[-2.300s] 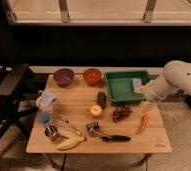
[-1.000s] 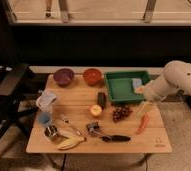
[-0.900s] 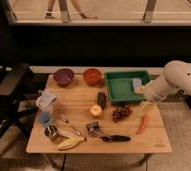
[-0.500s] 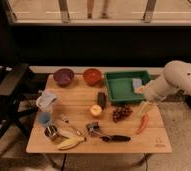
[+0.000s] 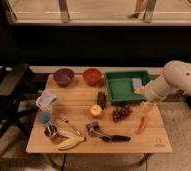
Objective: Place grapes in red bowl
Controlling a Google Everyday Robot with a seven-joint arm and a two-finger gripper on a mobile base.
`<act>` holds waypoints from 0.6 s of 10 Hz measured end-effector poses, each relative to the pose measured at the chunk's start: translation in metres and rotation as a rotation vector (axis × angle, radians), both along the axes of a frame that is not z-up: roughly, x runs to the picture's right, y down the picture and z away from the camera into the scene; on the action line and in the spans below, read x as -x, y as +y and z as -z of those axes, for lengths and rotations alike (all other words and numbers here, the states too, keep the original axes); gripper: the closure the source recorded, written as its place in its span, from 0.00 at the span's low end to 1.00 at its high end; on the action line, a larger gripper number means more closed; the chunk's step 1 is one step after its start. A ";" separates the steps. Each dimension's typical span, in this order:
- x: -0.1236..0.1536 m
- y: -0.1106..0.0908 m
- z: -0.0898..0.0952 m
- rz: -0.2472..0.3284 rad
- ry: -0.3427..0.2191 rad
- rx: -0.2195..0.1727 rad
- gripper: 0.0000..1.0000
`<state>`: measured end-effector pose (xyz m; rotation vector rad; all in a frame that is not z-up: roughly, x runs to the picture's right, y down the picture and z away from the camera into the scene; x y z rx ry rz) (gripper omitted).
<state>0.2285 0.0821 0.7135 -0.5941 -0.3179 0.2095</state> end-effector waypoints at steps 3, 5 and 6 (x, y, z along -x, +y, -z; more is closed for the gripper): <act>0.007 0.030 -0.037 0.100 0.017 0.013 0.20; 0.012 0.049 -0.062 0.135 0.026 0.005 0.20; 0.019 0.056 -0.075 0.155 0.024 -0.006 0.20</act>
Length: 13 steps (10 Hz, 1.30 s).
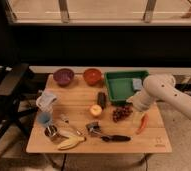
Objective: Place grapes in red bowl
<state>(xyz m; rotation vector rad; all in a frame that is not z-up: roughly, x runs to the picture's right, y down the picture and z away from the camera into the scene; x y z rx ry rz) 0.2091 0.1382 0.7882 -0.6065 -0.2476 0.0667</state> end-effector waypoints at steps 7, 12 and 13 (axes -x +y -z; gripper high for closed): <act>0.039 0.012 -0.042 0.041 -0.068 -0.025 0.20; 0.030 0.011 -0.078 0.021 -0.073 0.024 0.30; 0.029 0.013 -0.080 0.017 -0.077 0.037 0.39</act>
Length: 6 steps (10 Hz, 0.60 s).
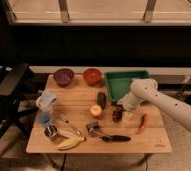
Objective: Place grapes in red bowl
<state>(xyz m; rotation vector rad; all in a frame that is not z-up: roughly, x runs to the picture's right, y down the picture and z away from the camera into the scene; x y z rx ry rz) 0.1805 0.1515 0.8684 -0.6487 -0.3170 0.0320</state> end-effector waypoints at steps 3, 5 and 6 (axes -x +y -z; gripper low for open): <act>-0.005 0.011 -0.002 -0.015 -0.004 0.032 0.70; -0.010 0.012 0.006 -0.034 0.008 0.030 0.88; -0.015 0.008 0.018 -0.052 0.014 0.018 0.97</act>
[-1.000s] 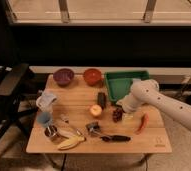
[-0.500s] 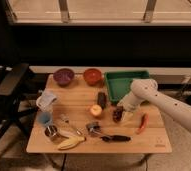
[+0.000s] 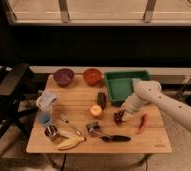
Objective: Place grapes in red bowl
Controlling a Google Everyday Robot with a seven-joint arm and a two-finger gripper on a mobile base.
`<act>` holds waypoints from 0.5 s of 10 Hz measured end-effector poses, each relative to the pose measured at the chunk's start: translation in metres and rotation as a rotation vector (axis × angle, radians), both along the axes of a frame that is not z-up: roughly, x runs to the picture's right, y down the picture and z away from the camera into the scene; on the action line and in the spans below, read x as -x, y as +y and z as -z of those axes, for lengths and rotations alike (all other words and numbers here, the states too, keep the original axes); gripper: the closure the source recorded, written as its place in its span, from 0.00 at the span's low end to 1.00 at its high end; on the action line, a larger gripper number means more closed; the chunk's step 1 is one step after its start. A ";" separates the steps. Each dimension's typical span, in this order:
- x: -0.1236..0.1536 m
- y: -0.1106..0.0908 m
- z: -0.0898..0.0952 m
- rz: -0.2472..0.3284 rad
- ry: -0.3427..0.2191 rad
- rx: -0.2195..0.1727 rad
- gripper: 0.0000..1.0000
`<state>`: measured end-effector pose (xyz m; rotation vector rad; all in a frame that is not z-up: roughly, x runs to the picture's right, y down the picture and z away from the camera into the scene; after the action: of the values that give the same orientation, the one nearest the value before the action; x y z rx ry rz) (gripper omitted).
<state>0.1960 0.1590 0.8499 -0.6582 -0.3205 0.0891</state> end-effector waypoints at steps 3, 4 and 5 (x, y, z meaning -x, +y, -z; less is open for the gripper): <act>-0.006 -0.037 0.053 -0.040 -0.006 -0.042 1.00; -0.007 -0.053 0.074 -0.048 -0.008 -0.065 1.00; -0.010 -0.069 0.093 -0.055 -0.007 -0.091 1.00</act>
<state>0.2056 0.0905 0.7572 -0.5596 -0.3472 0.1243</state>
